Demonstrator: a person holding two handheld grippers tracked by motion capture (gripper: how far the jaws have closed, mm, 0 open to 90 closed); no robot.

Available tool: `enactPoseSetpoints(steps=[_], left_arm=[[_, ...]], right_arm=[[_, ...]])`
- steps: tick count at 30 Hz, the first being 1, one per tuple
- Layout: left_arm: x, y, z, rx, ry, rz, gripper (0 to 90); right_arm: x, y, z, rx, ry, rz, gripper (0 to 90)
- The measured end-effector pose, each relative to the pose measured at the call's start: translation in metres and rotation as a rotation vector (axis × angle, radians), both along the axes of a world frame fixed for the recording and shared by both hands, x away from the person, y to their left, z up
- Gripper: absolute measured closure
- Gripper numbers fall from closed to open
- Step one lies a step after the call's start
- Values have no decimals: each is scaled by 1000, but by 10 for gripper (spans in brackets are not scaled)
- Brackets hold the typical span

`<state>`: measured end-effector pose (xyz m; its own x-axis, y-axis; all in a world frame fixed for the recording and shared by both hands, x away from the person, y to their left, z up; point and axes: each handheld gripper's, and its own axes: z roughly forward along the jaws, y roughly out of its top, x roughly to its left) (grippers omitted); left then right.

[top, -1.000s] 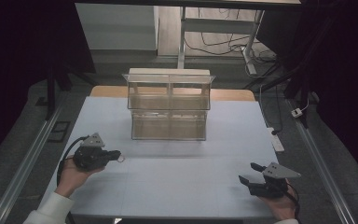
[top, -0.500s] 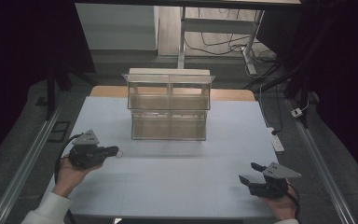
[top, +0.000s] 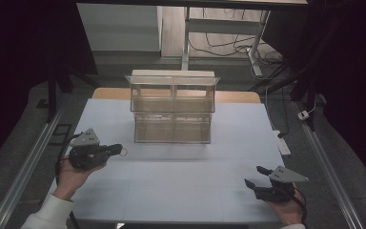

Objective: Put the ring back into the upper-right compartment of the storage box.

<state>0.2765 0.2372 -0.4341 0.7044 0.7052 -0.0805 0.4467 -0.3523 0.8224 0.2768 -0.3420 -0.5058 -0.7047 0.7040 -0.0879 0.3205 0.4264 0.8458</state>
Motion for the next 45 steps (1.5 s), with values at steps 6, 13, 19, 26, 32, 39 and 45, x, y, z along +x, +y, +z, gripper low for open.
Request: enactPoseSetpoints(steps=[6, 13, 19, 26, 32, 39, 45], left_arm=[[1, -3, 9, -22, -28, -3, 858], [4, -8, 17, -41, -43, -14, 858], [6, -13, 23, -67, -54, -24, 858], [9, -20, 28, -76, -64, -38, 858], [11, -25, 31, -82, -73, -46, 858], [13, -29, 34, -85, -77, -53, 858], [15, -32, 37, -93, -80, -55, 858]], right_arm=[[0, 0, 0, 1, -1, 1, 286], [0, 0, 0, 2, 0, 1, 286], [0, 1, 0, 2, -1, 2, 286], [0, 0, -1, 2, 1, 2, 286], [0, 1, 0, 1, 0, 2, 286], [0, 1, -1, 2, 0, 3, 287], [0, 1, 0, 1, 1, 0, 287]])
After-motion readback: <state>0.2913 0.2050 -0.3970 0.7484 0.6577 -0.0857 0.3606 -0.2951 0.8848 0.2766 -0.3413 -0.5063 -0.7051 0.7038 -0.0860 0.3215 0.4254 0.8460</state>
